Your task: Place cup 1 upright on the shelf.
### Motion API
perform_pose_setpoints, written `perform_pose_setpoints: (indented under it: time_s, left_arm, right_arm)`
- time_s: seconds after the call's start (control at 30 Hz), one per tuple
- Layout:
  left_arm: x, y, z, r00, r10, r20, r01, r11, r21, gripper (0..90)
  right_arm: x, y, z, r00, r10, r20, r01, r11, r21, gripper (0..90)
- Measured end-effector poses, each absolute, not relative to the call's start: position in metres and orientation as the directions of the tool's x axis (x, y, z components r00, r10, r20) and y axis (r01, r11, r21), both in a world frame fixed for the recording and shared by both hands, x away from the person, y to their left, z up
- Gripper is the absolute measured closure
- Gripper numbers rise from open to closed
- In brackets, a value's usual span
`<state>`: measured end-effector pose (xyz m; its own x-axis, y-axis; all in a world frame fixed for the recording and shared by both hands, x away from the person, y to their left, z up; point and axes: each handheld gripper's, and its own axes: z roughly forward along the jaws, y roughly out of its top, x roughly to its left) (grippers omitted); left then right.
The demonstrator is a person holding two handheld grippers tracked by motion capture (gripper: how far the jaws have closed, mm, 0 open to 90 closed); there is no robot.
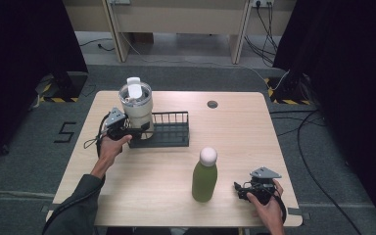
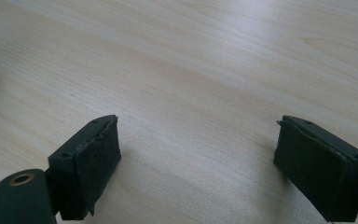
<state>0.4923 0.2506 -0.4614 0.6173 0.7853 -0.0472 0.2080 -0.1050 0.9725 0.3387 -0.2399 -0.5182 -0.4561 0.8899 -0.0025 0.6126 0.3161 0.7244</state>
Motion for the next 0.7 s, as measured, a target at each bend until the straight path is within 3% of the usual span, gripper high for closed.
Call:
perform_pose_setpoints:
  time_s: [0.7]
  left_arm:
    - [0.4857, 0.2558, -0.4598, 0.616, 0.786, -0.043, 0.211, -0.112, 0.971, 10.7]
  right_arm:
    - [0.3388, -0.2400, -0.5182, -0.457, 0.890, -0.003, 0.612, 0.316, 0.724, 14.1]
